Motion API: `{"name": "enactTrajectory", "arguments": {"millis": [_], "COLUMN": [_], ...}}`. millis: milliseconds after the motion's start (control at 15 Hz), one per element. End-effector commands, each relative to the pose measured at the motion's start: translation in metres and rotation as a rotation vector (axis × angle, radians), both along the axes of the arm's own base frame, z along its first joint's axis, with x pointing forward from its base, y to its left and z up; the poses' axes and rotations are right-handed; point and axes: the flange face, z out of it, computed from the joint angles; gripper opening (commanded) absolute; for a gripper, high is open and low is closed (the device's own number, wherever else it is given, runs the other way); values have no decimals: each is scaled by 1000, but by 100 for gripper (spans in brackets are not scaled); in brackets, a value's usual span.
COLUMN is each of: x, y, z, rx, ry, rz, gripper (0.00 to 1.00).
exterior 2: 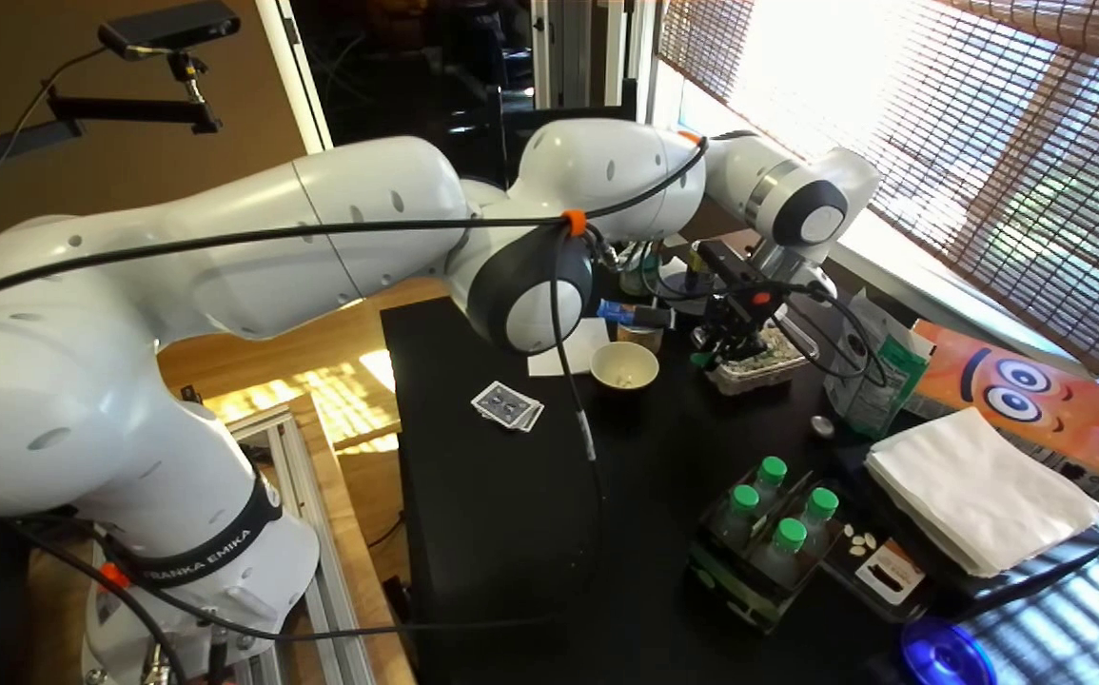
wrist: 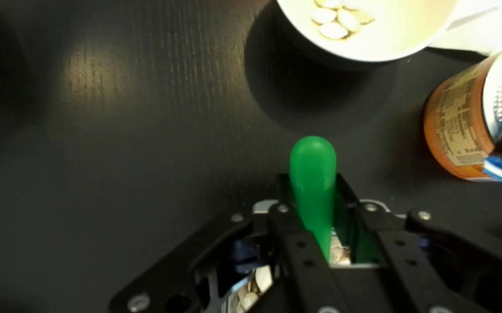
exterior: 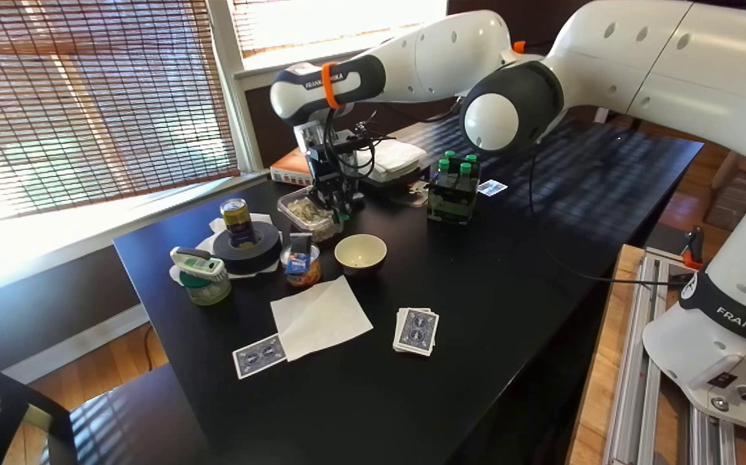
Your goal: Use the green spoon to remove some contents from the clear container then place them back in the container.
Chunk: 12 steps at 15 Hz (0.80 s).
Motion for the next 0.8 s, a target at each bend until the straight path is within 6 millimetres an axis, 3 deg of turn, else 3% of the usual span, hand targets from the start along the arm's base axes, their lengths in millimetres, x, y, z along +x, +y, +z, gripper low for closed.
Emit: {"name": "enactTrajectory", "arguments": {"millis": [0,733], "x": [-1,-12], "y": [12,29], "z": [9,63], "rx": [-4,-29], "ry": [19,113], "rz": [14,62], "gripper": [6,6]}}
